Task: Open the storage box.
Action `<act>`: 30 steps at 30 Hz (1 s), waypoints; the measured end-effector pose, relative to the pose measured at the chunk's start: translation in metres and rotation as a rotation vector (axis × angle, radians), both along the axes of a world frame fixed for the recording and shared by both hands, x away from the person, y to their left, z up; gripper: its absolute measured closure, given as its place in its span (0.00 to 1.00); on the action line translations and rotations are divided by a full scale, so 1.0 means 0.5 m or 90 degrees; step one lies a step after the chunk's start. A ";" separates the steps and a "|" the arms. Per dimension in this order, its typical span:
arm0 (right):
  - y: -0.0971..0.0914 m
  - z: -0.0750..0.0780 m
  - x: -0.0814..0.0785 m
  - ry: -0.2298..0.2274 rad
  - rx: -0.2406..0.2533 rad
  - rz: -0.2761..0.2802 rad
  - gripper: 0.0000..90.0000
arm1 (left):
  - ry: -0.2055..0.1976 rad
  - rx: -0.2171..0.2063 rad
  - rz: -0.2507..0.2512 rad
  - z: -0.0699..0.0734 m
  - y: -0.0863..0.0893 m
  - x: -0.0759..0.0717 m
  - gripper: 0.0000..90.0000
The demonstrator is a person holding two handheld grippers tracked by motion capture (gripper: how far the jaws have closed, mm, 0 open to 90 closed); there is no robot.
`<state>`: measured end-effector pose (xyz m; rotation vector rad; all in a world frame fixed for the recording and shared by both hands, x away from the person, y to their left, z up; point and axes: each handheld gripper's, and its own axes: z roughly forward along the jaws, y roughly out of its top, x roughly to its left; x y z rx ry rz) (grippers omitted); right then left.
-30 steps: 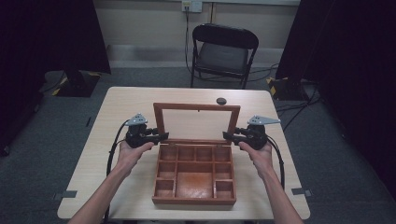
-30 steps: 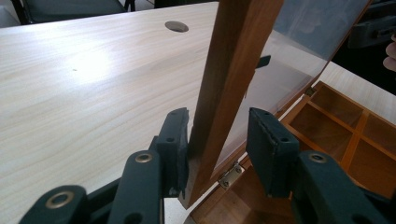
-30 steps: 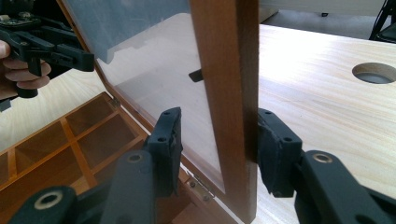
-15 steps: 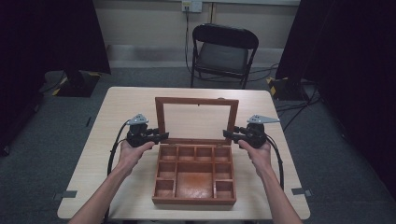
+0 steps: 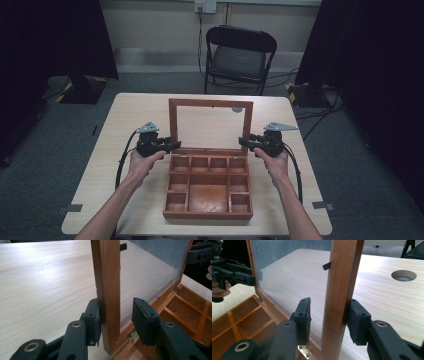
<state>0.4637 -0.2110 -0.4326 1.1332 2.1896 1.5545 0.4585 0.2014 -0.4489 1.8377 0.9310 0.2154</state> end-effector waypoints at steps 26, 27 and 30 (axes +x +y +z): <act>0.006 -0.036 0.030 0.041 -0.005 -0.035 0.59 | 0.042 0.008 0.007 -0.029 0.003 0.021 0.65; 0.007 -0.037 0.030 0.043 -0.005 -0.038 0.59 | 0.042 0.007 0.007 -0.029 0.004 0.022 0.65; 0.008 -0.040 0.033 0.045 -0.003 -0.038 0.58 | 0.046 0.000 0.006 -0.033 0.005 0.024 0.64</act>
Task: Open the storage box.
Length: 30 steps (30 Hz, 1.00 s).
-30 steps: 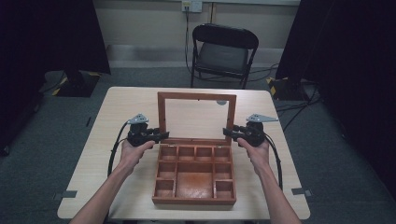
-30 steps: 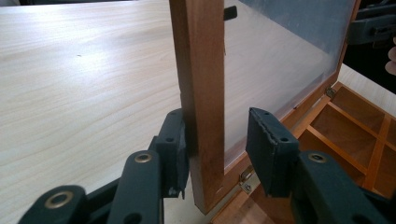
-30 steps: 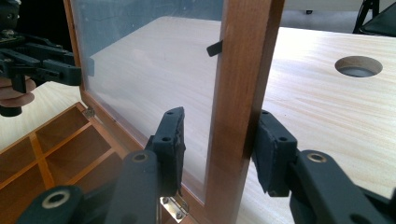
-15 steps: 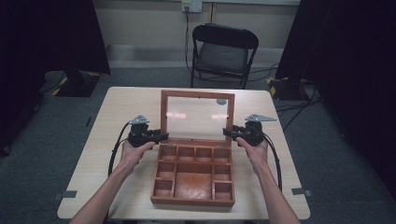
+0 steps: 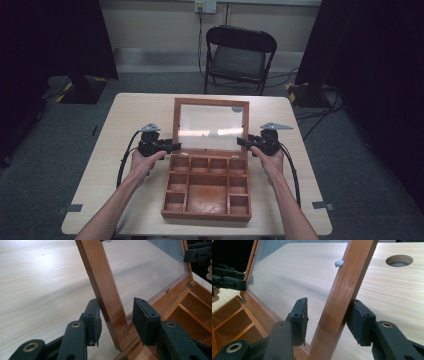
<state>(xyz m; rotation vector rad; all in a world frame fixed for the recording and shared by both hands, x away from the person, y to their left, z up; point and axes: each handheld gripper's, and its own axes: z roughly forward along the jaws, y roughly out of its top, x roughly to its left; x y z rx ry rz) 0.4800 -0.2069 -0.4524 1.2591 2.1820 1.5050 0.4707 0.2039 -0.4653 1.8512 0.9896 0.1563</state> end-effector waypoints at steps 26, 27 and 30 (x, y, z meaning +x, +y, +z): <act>0.035 -0.038 0.015 0.047 -0.032 -0.010 0.26 | 0.069 -0.028 -0.011 -0.024 -0.002 0.016 0.45; 0.035 -0.038 0.016 0.048 -0.031 -0.010 0.26 | 0.072 -0.029 -0.012 -0.024 -0.002 0.016 0.45; 0.035 -0.041 0.016 0.053 -0.031 -0.009 0.24 | 0.072 -0.026 -0.006 -0.025 -0.004 0.016 0.42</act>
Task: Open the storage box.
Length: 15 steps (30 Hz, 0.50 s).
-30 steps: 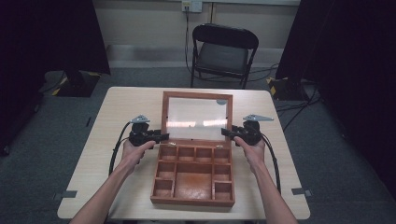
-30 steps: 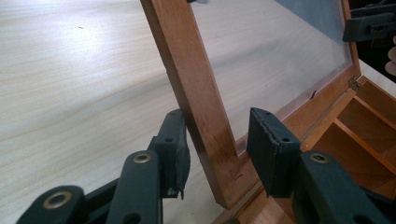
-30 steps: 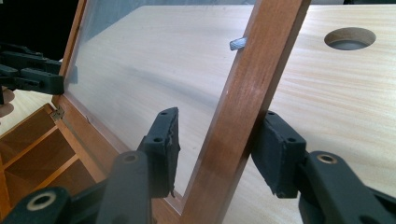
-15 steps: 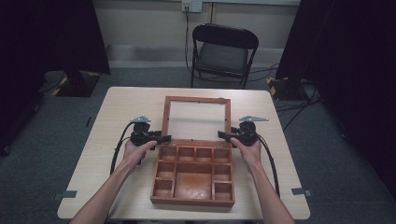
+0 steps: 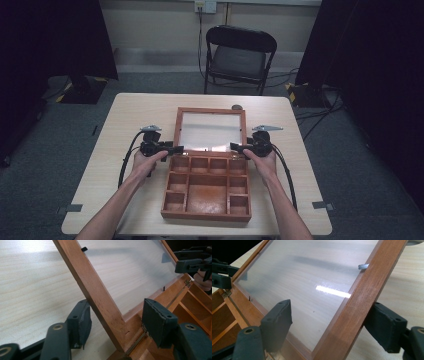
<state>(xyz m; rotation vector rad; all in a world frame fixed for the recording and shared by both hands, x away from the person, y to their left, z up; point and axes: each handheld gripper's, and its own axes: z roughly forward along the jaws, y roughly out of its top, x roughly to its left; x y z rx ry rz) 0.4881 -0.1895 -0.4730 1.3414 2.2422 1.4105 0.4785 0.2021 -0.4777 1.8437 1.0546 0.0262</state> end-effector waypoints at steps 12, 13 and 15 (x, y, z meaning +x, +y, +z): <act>-0.008 -0.015 0.004 0.052 0.007 -0.006 0.20 | 0.015 0.004 0.011 -0.006 0.002 0.002 0.37; -0.010 -0.019 0.005 0.059 0.016 -0.007 0.20 | 0.018 0.004 0.007 -0.006 0.003 0.003 0.37; -0.012 -0.022 0.007 0.065 0.022 -0.007 0.20 | 0.015 0.004 0.009 -0.007 0.002 0.003 0.37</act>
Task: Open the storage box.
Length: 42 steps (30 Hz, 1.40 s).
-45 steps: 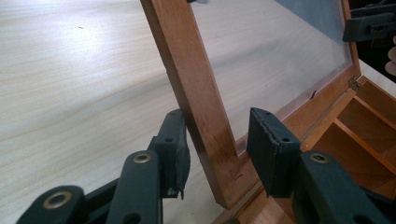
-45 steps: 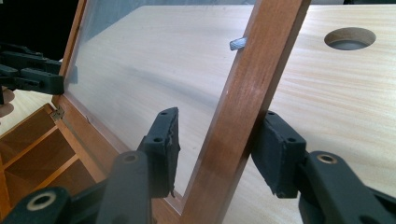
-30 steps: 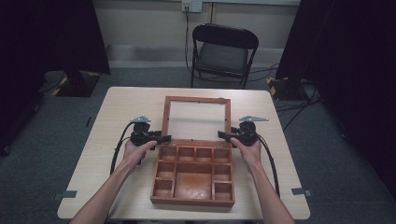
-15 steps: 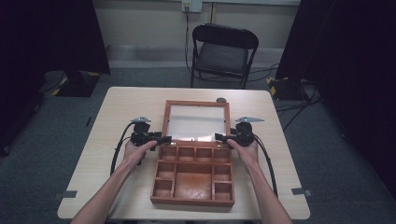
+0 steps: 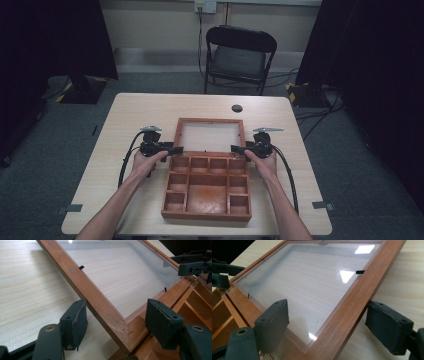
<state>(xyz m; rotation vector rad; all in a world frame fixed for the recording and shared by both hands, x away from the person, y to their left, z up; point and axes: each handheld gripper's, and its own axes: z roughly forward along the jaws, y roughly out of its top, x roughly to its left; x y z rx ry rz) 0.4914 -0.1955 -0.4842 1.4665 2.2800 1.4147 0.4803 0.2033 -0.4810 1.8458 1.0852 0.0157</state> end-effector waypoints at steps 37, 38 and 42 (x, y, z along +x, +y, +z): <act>-0.191 -0.019 -0.189 -0.032 -0.259 -0.145 0.15 | -0.078 0.272 0.114 -0.031 0.168 -0.133 0.20; -0.190 -0.023 -0.192 -0.047 -0.266 -0.156 0.15 | -0.088 0.276 0.115 -0.034 0.167 -0.136 0.18; -0.192 -0.031 -0.195 -0.067 -0.252 -0.174 0.13 | -0.099 0.258 0.137 -0.043 0.172 -0.136 0.11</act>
